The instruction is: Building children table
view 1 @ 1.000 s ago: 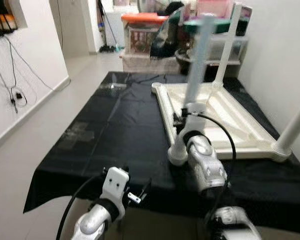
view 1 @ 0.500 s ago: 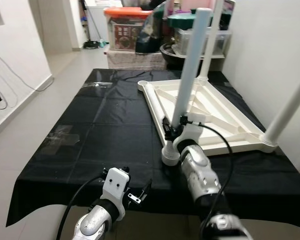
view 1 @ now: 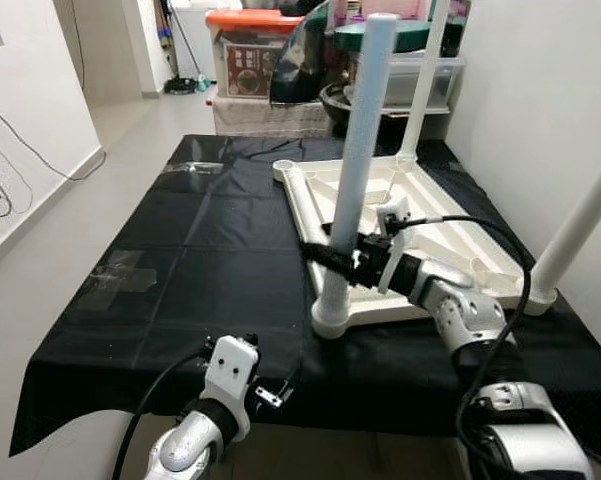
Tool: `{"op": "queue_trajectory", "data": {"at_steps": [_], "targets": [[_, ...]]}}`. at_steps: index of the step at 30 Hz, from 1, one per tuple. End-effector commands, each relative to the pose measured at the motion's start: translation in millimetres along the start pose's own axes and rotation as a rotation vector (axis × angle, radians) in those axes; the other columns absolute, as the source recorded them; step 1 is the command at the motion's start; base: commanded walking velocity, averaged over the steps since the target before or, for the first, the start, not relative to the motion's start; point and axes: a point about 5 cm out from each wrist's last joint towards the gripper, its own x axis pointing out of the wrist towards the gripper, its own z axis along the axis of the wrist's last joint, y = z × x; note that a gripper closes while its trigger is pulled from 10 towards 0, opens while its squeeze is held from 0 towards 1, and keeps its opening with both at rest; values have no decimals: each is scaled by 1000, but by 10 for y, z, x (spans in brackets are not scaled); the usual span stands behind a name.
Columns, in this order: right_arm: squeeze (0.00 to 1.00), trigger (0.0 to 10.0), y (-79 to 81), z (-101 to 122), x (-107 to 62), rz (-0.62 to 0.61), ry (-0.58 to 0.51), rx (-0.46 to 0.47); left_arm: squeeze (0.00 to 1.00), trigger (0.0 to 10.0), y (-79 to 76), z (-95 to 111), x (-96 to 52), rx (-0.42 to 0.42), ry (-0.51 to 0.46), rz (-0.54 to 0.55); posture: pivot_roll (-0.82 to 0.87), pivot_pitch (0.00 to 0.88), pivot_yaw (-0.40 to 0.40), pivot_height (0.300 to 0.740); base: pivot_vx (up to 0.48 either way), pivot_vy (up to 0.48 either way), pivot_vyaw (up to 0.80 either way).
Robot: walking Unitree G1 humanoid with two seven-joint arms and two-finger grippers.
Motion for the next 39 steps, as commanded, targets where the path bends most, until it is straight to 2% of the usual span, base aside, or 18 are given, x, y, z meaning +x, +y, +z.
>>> {"op": "queue_trajectory", "data": {"at_steps": [1,2,6,7,10,11,13,16,17,18,20,21,23,29,33,34,38,39], "targets": [[0,10000,136,-73,225,190,69,-15,0,10000,-11,-43,-12,8,18,4,144,0,-59,740,0,0,0],[0,4863,151,-90,257,218,91,-27,0,10000,-11,-42,-13,8,18,4,144,0,-59,740,0,0,0],[0,3843,160,-101,265,240,107,-35,0,10000,-11,-41,-14,8,18,5,145,0,-61,740,0,0,0],[0,0,172,-117,275,256,123,-40,0,10000,-11,-40,-16,8,18,5,145,0,-58,740,0,0,0],[0,0,139,-148,313,166,136,-85,0,10000,-10,-39,-21,6,18,8,144,0,-59,740,0,0,0],[0,0,42,-158,314,-10,130,-132,0,10000,-9,-36,-21,4,17,10,142,0,-59,740,0,0,0],[0,0,-38,-151,293,-147,114,-146,0,10000,-9,-37,-21,4,17,10,142,0,-59,740,0,0,0],[0,0,-96,-144,274,-232,104,-153,0,10000,-9,-36,-19,3,17,11,138,0,-57,740,0,0,0],[0,0,-257,-128,160,-499,65,-133,0,10000,-7,-34,-18,2,16,9,124,0,-48,740,0,0,0],[0,0,-257,-128,160,-499,65,-133,0,10000,-7,-34,-18,2,16,9,124,0,-48,740,0,0,0],[0,0,-452,-141,-114,-946,14,-93,0,10000,-4,-33,-15,0,16,6,116,0,-40,740,0,0,0],[0,0,-452,-141,-114,-946,14,-93,0,10000,-4,-33,-15,0,16,6,116,0,-40,740,0,0,0],[0,0,-490,-203,-392,-1294,-14,-70,0,10000,-3,-30,-7,-1,16,2,112,0,-39,740,0,0,0],[0,0,-228,-322,-446,-1572,-112,2,0,10000,-3,-23,-2,-1,15,2,117,0,-42,740,0,0,0],[0,0,-156,-342,-258,-1496,-136,17,0,10000,-4,-21,-1,-1,14,4,115,0,-42,740,0,0,0],[1000,10000,-120,-337,-103,-1388,-171,11,0,10000,-6,-23,-2,-2,14,4,115,0,-43,740,0,0,0],[1000,10000,-66,-299,102,-1235,-233,-11,0,10000,-5,-26,-4,-3,15,6,116,0,-47,740,0,0,0],[0,10000,-95,-287,124,-1149,-258,26,0,10000,-3,-27,-4,-3,15,7,117,0,-47,740,0,0,0]]}}
